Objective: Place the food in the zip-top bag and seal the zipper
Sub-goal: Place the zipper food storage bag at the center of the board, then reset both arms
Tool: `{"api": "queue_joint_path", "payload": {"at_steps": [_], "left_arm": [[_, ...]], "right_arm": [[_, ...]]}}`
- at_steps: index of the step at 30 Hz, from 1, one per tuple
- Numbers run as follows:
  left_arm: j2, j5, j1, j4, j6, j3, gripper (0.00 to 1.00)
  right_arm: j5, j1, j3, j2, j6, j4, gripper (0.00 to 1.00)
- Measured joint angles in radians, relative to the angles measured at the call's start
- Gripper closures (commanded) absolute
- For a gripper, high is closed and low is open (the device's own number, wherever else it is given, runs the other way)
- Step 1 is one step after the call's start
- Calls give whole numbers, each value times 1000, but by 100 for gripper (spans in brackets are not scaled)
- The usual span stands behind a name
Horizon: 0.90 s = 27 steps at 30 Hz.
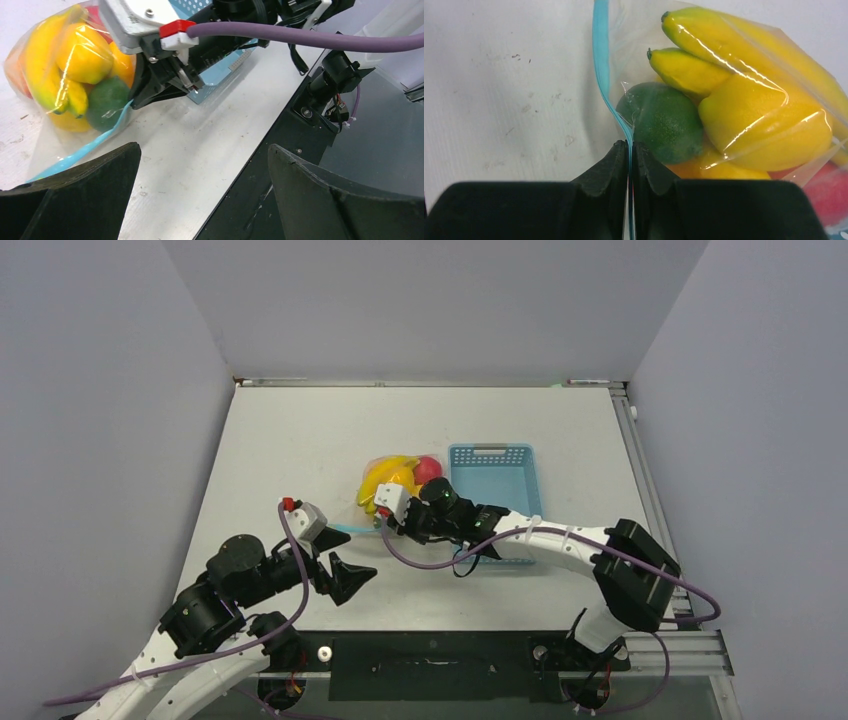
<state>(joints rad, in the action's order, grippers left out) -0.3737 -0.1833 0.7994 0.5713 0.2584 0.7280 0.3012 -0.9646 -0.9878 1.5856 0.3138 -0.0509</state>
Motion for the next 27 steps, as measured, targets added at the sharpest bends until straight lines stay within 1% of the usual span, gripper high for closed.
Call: {"api": "queue_joint_path", "payload": {"at_steps": [2,4,10,12,15,18,19,20,21,27], "left_arm": [[0,0,-2,0,0,0,4],[0,1,-3,0,0,0,4],[-2,6,-4,0,0,0,4],[-5,11,-5,0,0,0,4],[-11,21,-6,0,1,0,4],[-19,31,-10,0,3,0,4],[-23,34,-11,0,5,0,4],[-28,38,-11,0,9,0,4],[-33,43,-13,0,13,0,4],[-55,92,-30,0,56,0,4]], "right_arm": [[-9,-6,32,-31,-13,3,80],[-17,-6,59,-58,-29,5,68],[-47,-13,116,-130,-86,9,38],[-65,-19,122,-158,-102,9,29],[-95,-26,129,-225,-127,9,22],[-120,-26,138,-303,-149,10,7],[-130,-26,139,-328,-157,11,7],[-140,-26,140,-354,-165,13,10],[-151,-26,140,-377,-172,16,10],[-254,-26,148,-499,-245,40,10]]}}
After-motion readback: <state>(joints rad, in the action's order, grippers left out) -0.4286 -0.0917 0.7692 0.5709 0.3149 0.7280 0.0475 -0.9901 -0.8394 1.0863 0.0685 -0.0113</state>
